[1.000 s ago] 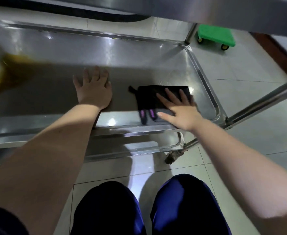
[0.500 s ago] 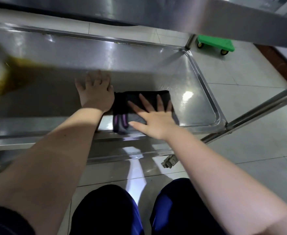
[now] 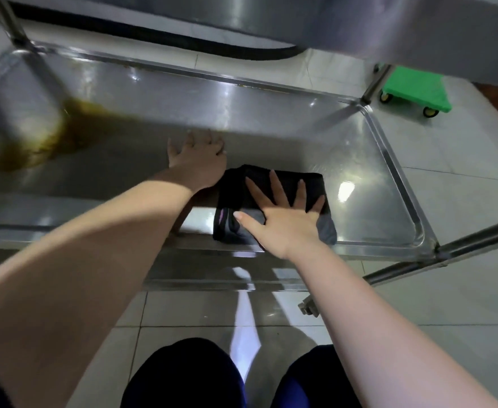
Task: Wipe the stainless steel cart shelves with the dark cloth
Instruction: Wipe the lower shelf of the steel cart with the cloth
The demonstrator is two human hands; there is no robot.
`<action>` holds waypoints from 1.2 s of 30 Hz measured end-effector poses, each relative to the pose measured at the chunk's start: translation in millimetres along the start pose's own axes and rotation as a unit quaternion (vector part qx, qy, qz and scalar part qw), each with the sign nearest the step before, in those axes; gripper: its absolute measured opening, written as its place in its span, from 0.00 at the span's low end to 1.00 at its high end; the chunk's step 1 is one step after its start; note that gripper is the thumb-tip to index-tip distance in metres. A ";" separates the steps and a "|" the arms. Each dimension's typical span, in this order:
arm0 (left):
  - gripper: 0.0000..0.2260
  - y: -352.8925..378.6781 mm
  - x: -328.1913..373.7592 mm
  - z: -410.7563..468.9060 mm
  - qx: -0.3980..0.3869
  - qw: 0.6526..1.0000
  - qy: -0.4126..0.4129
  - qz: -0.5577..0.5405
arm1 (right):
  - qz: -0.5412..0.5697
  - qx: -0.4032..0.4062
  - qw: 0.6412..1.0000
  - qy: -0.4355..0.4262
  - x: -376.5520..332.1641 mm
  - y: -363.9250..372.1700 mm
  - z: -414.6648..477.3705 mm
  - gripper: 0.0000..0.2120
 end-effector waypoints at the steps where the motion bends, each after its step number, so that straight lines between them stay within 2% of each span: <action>1: 0.22 -5.3 -5.1 4.3 0.005 1.000 0.009 0.006 | -0.001 -0.003 1.000 -0.001 -0.2 1.0 0.4 0.33; 4: 0.23 -15.3 -31.7 17.1 0.051 0.998 0.001 0.024 | -0.001 -0.005 1.000 0.002 -1.0 4.3 0.5 0.32; 11: 0.24 -7.5 -42.4 23.1 0.055 0.997 -0.014 0.057 | -0.006 -0.043 0.999 -0.005 1.6 4.5 13.9 0.29; 17: 0.24 -5.6 -45.4 27.2 0.065 0.995 -0.017 0.068 | 0.012 0.032 0.999 0.027 1.3 -30.9 127.0 0.30; 21: 0.24 -5.8 -45.7 29.5 0.077 0.994 -0.016 0.081 | 0.012 0.034 0.999 0.039 -10.2 -51.2 202.5 0.32; 24: 0.23 -7.1 -45.8 27.7 0.074 0.994 -0.021 0.081 | 0.030 0.017 0.998 0.046 -15.1 -58.1 224.2 0.32; 28: 0.23 -8.4 -45.6 25.4 0.077 0.994 -0.030 0.076 | 0.019 0.002 1.000 0.008 -10.6 -49.5 182.9 0.32; 33: 0.23 -8.5 -45.9 24.0 0.070 0.995 -0.035 0.059 | -0.006 -0.034 0.997 -0.074 3.1 -7.5 32.7 0.29; 36: 0.23 -8.9 -45.8 23.7 0.068 0.995 -0.035 0.056 | -0.010 -0.046 0.995 -0.083 4.8 0.8 -6.6 0.28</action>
Point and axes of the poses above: each hand's wrist, its own z-axis towards the middle knuckle, its own y-axis out of the palm, x = y × z, the point moved 9 cm from there along z, towards the middle knuckle, and after that the axes turned 4 degrees about y, right-handed, at the moved point
